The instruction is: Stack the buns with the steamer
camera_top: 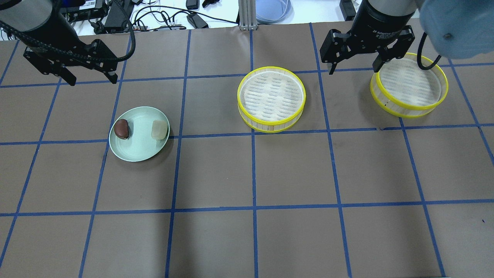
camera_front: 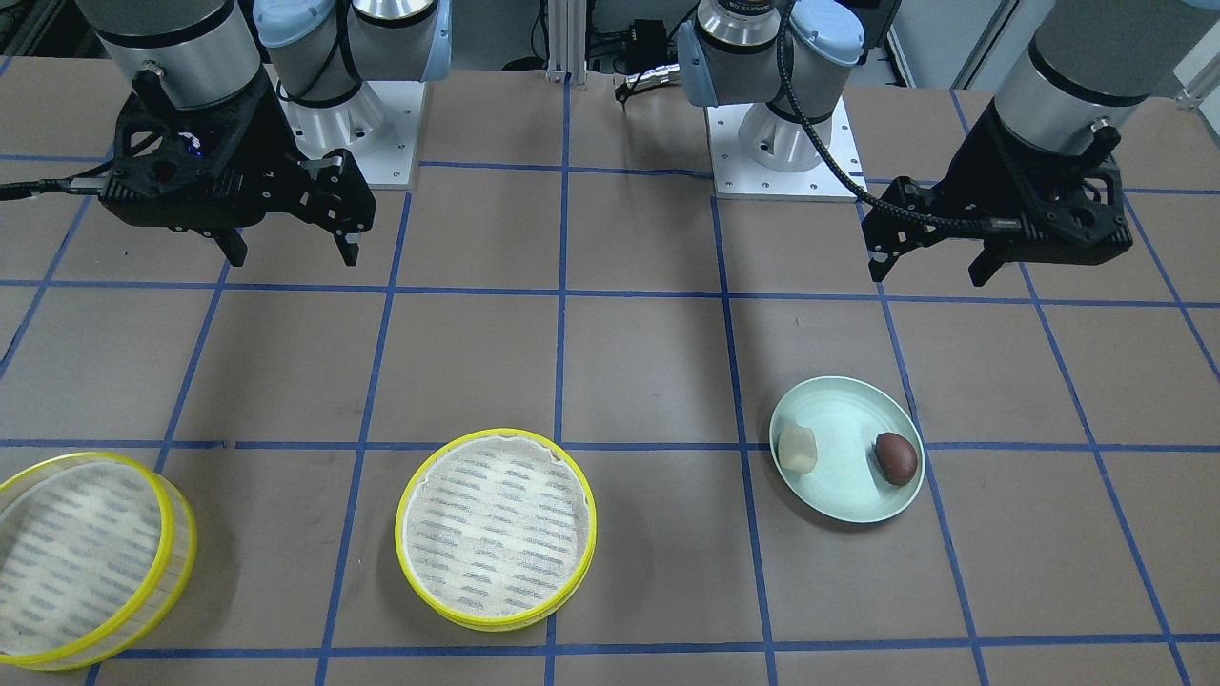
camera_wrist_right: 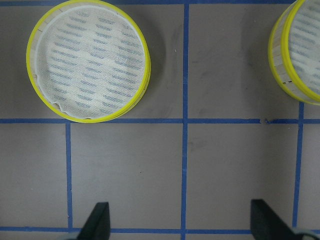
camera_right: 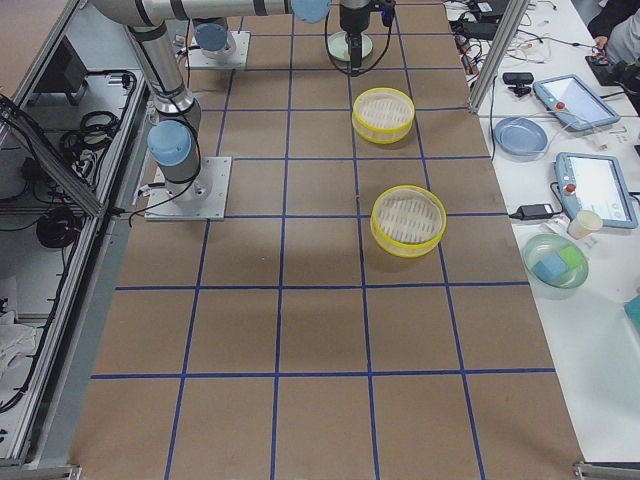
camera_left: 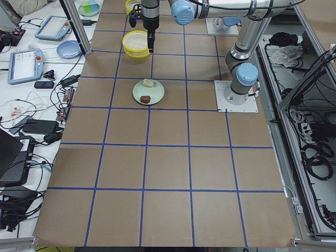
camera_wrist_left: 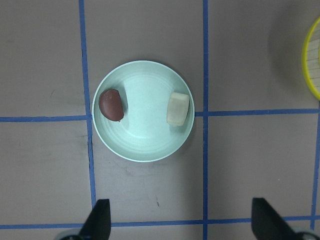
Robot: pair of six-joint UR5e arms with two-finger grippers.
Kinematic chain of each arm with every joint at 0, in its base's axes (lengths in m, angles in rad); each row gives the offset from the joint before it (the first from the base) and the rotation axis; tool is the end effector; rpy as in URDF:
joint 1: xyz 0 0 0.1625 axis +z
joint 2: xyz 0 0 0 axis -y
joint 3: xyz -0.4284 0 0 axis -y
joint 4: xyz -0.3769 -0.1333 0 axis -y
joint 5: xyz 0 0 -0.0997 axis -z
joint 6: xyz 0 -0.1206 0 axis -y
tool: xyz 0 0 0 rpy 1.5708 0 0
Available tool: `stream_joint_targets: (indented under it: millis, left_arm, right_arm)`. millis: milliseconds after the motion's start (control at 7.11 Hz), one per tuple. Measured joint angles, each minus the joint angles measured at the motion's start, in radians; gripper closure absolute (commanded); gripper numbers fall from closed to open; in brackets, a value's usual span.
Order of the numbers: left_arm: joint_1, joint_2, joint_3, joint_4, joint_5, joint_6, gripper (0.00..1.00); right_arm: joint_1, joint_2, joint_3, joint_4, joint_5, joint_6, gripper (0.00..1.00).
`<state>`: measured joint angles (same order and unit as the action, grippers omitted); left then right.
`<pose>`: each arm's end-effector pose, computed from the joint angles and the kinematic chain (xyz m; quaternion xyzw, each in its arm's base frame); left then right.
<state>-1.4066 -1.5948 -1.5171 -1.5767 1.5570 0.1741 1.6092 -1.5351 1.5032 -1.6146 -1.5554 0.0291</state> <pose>-0.0531 -0.5050 0.4838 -0.0050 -0.9999 0.0129 0.0048 0.1543 -0.4950 0.4899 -0.0049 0.9992 -0.0376 0.0090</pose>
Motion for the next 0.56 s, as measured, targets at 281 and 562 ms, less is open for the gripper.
stream_joint_targets:
  millis: [281,562]
  left_arm:
    - [0.002,-0.003,-0.003,0.002,0.003,0.002,0.00]
    - [0.012,-0.015,-0.008,0.008,0.004,0.006,0.00]
  right_arm:
    - [0.000,0.000,0.000,-0.003,0.000,0.000,0.00]
    - [0.000,0.000,0.000,-0.002,0.000,0.000,0.00]
